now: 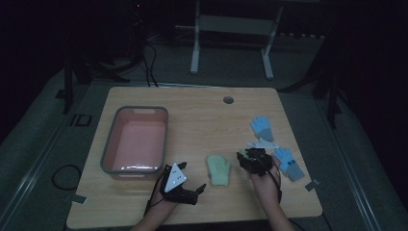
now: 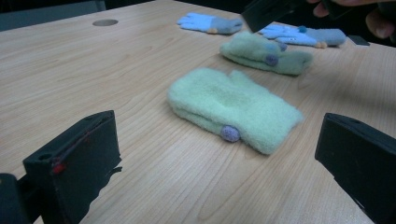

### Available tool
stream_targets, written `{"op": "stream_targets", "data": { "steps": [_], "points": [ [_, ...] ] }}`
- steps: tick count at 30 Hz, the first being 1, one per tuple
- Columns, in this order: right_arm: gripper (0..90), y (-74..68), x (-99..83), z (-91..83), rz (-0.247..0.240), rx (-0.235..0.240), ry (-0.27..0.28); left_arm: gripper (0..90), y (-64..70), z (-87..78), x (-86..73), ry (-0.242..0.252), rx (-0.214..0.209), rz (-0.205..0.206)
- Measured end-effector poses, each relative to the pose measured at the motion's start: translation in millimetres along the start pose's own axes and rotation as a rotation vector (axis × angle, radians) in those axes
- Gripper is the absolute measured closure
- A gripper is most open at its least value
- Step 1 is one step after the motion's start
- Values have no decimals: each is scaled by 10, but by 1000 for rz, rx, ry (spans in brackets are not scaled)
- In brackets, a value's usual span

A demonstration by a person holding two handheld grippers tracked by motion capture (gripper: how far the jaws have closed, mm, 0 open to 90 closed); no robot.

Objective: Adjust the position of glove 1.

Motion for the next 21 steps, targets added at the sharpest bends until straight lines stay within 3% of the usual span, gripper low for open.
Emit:
{"op": "stream_targets", "data": {
  "steps": [2, 6, 12, 19, 21],
  "points": [
    [603, 199, -66, -39, -9, -10, -15, 2, -2, 0, 0, 0, 0, -2],
    [600, 353, -177, -53, -53, 15, -35, 2, -2, 1, -1, 0, 2, -4],
    [605, 465, -299, -7, -72, 41, -49, 2, -11, 3, -2, -3, 3, -12],
    [590, 510, -410, 195, -88, 70, -67, 2, -11, 5, -4, -7, 1, -11],
    [594, 510, -442, 231, -99, 75, -34, 2, -13, 6, -5, -9, 0, -11]
  ]
}}
Point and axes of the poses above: each handheld gripper's, and its own axes: z roughly forward along the jaws, x roughly out of its top, y roughly to its right, the point moved 10 cm from there along z, roughly forward along the jaws
